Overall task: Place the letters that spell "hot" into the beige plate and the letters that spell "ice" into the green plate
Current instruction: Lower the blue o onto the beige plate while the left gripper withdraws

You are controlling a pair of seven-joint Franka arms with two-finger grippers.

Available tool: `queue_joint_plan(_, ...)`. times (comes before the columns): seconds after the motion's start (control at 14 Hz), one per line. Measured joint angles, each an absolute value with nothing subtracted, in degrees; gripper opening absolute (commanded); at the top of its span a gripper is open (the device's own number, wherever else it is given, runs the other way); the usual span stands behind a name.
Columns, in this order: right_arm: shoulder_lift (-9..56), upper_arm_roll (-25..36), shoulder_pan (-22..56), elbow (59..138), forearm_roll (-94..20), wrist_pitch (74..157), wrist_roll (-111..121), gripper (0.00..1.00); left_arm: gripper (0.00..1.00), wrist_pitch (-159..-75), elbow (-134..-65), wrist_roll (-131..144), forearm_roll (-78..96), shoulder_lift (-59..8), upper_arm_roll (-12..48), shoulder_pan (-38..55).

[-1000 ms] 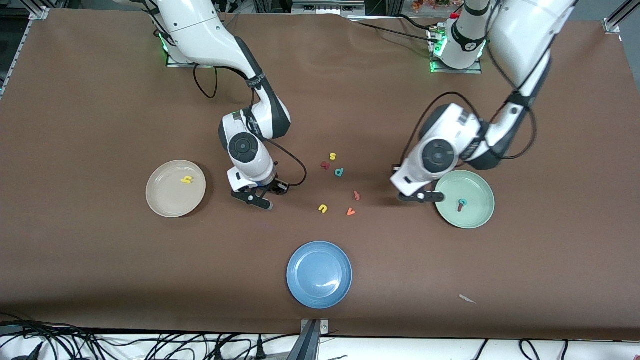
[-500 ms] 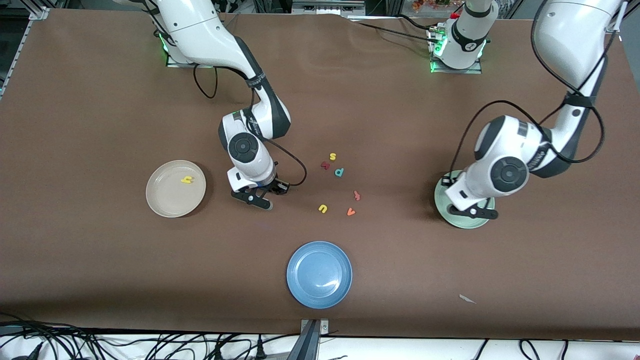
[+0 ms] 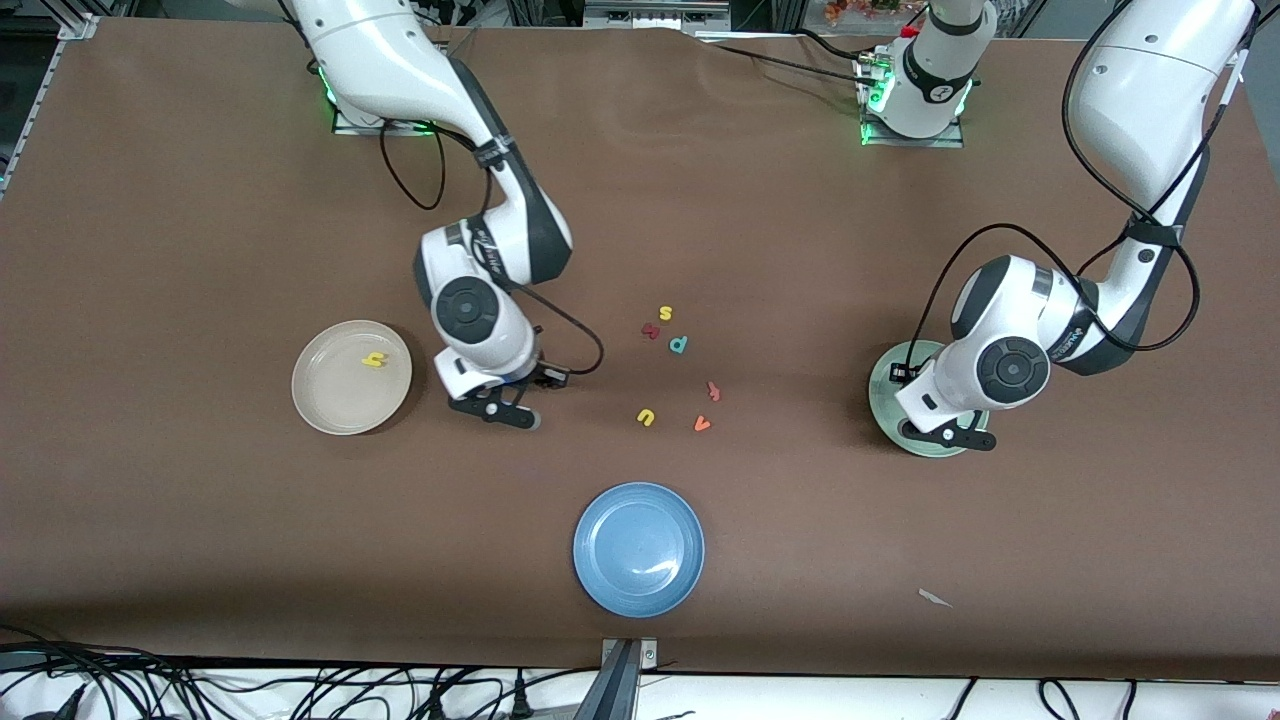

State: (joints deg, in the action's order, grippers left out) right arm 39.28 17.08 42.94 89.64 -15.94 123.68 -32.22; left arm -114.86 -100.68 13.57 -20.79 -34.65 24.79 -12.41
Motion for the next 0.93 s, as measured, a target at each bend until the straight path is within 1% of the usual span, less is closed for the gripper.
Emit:
queue_joint_plan(0.14,36.8,19.7,42.6,91.7,-15.9,122.5,-25.4,0.22,1.0,-114.8,-99.9,13.6,-20.8,-34.6,25.0,-12.4)
queue_joint_plan(0.29,34.2,22.4,42.4,95.6,-16.0,122.8,-18.4,0.22,1.0,-113.4,-97.6,13.6,-20.8,-34.4,25.6,-12.4)
queue_joint_plan(0.43,31.7,25.2,42.2,101.1,-16.0,125.5,-10.6,0.22,1.0,-107.4,-93.1,13.7,-20.1,-33.8,27.9,-12.4)
queue_joint_plan(0.64,29.2,29.2,42.0,111.2,-16.0,133.8,0.7,0.22,1.0,-95.1,-83.9,13.9,-20.0,-32.1,30.6,-12.3)
queue_joint_plan(0.79,28.5,31.5,42.0,114.4,-16.0,135.9,5.9,0.22,1.0,-89.9,-79.0,13.9,-20.0,-30.4,31.5,-12.4)
queue_joint_plan(0.86,28.4,32.4,42.0,114.9,-16.0,136.3,8.0,0.24,1.0,-88.7,-77.4,13.8,-19.9,-29.4,31.6,-12.4)
queue_joint_plan(0.93,28.4,33.1,41.9,115.1,-16.0,136.6,9.9,0.38,1.0,-88.3,-76.3,13.8,-19.6,-28.1,31.6,-12.4)
